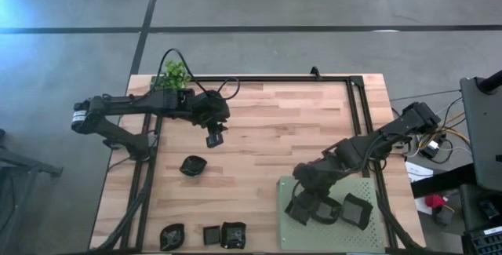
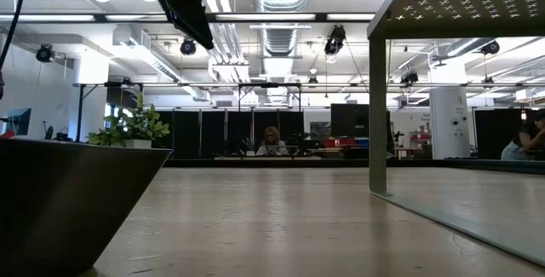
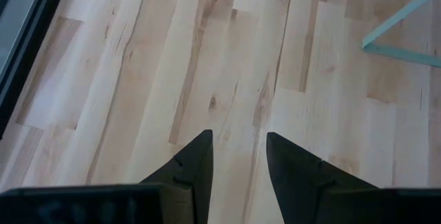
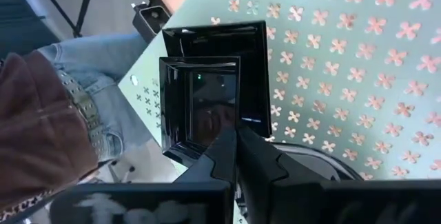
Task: Pick & Place Mini shaped plates
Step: Stack the square plate on the square plates on the shelf
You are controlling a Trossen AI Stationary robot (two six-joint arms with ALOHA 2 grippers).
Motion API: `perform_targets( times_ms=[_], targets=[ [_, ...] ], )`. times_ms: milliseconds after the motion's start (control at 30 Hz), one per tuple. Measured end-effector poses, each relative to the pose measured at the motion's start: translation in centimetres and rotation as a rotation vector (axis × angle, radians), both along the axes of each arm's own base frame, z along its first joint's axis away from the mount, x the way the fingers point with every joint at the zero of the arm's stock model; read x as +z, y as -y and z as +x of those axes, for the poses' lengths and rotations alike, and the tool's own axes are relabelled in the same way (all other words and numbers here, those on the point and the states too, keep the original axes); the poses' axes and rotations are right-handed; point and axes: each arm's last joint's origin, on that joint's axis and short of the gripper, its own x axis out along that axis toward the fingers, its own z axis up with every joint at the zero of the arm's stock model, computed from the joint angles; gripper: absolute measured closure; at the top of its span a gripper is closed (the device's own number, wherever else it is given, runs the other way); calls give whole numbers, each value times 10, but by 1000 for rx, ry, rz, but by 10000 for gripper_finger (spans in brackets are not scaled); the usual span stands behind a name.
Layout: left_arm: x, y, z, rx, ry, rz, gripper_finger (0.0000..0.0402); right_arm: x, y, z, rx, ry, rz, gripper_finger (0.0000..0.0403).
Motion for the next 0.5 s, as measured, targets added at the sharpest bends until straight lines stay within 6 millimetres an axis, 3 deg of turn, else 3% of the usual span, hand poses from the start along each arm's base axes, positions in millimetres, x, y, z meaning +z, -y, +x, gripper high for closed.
perform_targets(
  times_ms=[500],
  targets=[
    [0,0,0,5,1,-4,274,1,3,1,-59,42,-77,392]
  ],
)
